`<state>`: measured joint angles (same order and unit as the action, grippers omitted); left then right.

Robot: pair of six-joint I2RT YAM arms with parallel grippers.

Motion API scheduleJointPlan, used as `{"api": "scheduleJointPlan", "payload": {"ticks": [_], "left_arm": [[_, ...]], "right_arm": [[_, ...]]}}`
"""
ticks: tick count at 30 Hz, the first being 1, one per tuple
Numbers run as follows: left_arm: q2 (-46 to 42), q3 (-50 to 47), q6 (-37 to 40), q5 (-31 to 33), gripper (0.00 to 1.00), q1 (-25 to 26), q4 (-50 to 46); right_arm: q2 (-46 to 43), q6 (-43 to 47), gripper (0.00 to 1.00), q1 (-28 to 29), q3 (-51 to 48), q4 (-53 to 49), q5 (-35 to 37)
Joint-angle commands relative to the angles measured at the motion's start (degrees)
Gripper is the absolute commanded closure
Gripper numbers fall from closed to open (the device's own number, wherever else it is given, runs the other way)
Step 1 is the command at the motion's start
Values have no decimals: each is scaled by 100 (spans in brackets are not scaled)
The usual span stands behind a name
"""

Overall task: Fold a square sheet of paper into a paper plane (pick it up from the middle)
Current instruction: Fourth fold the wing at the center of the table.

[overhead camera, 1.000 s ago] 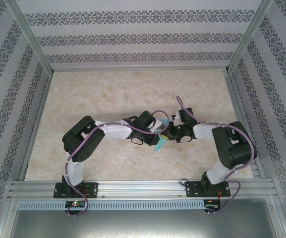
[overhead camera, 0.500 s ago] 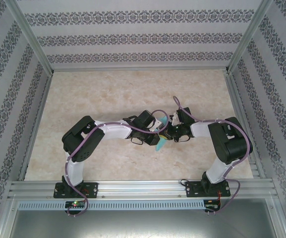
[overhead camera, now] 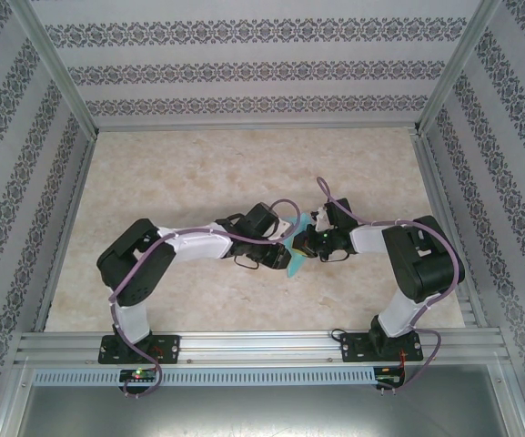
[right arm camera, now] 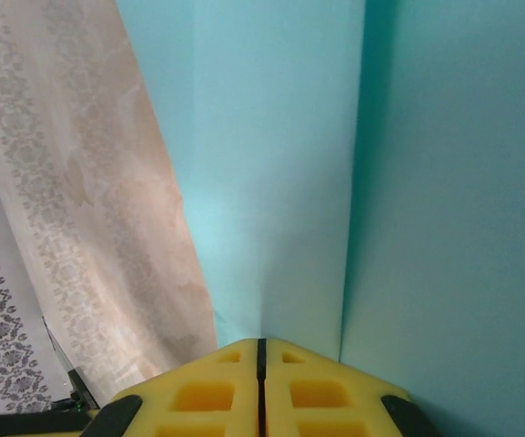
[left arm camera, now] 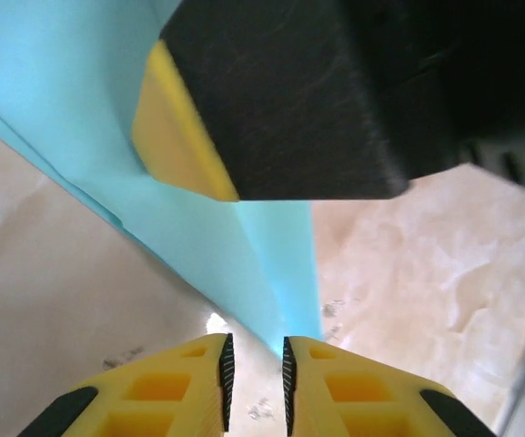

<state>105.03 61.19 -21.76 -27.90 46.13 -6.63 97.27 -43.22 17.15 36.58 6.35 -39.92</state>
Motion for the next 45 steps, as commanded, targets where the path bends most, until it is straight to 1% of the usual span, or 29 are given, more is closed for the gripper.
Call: {"api": "scheduleJointPlan", "payload": {"ticks": [1,4,7,12,20,28,33,41,45], "left_arm": [[-76,-111,-402,-250,74,37,364],[106,-58,-511,-514,74,45,523],[284,8,-513,-625,76,76,553],[501,47,-489,-802,77,102,584],[676,101,-438,-937,78,194,549],[771,158,-334,-877,78,272,375],[848,344,-128,-600,78,422,2],[1034,757,441,566,78,835,-1068],[1111,833,581,988,78,1004,-1367]], "right_arm": [[152,-2,92,35,-299,-384,441],[125,-12,92,30,-339,-332,429],[110,-33,92,32,-394,-286,406],[116,-79,93,-18,-519,-140,371],[151,-129,93,-60,-633,-2,397],[160,-151,94,-105,-765,101,432],[153,-183,95,-121,-842,173,476],[151,-187,95,-156,-897,235,537],[169,-188,95,-195,-885,286,513]]}}
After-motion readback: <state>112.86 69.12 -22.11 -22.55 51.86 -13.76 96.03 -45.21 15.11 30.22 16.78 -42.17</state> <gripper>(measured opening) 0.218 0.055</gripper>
